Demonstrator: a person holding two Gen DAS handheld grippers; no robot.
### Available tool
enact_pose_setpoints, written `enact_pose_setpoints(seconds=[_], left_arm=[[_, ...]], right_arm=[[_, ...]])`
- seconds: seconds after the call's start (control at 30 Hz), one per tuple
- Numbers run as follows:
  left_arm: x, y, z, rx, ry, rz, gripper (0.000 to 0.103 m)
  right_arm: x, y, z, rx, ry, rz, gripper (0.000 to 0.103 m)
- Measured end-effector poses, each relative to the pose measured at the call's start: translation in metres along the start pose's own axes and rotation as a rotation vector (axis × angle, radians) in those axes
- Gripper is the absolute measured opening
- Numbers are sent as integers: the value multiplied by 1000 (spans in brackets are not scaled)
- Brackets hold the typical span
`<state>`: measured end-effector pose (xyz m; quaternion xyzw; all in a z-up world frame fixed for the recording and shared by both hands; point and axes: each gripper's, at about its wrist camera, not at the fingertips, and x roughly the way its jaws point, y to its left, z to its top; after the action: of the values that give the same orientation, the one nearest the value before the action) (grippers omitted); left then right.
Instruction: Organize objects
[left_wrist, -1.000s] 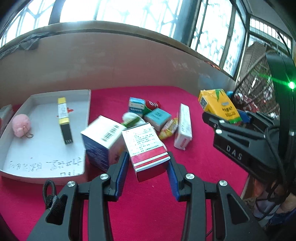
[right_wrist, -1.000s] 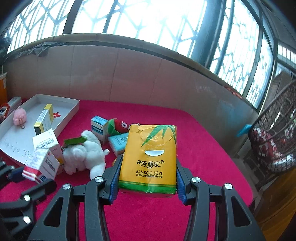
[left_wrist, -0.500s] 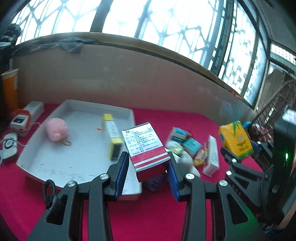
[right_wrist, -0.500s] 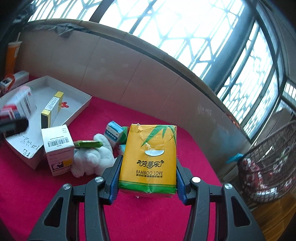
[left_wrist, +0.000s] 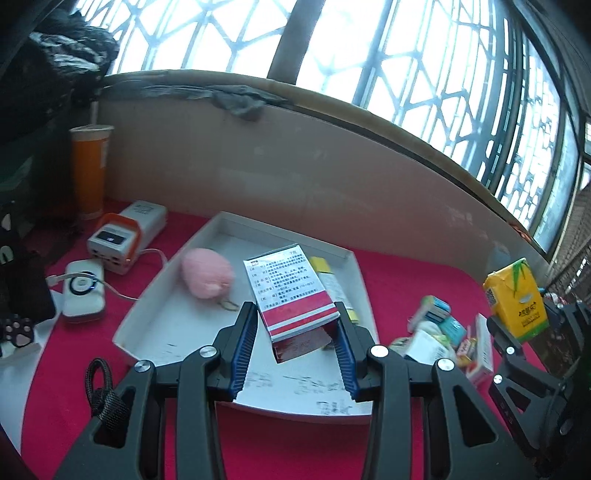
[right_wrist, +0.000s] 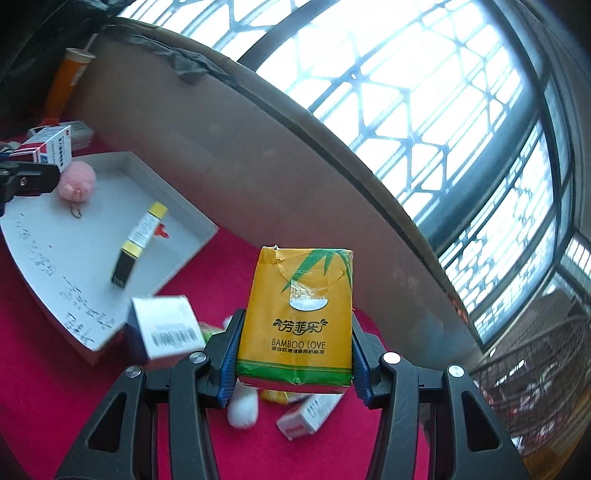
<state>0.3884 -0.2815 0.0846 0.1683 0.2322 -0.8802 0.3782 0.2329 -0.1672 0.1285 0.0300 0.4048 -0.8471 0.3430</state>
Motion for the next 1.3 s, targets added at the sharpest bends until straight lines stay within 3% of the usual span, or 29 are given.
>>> enact_pose_setpoints(seconds=[0.57, 0.7, 0.97, 1.1, 1.3], left_arm=[[24, 47, 5, -40, 27, 87, 39], [40, 52, 14, 2, 45, 114, 40], [68, 54, 22, 32, 104, 115, 40], [79, 56, 16, 41, 146, 128, 40], [87, 59, 12, 37, 175, 149, 40]], right_arm=[[-1, 52, 37, -71, -75, 65, 53], [9, 54, 55, -19, -69, 151, 53], [49, 62, 100, 168, -3, 482, 54], [71, 82, 109, 195, 45, 544, 54], [96, 103, 115, 206, 97, 562, 54]])
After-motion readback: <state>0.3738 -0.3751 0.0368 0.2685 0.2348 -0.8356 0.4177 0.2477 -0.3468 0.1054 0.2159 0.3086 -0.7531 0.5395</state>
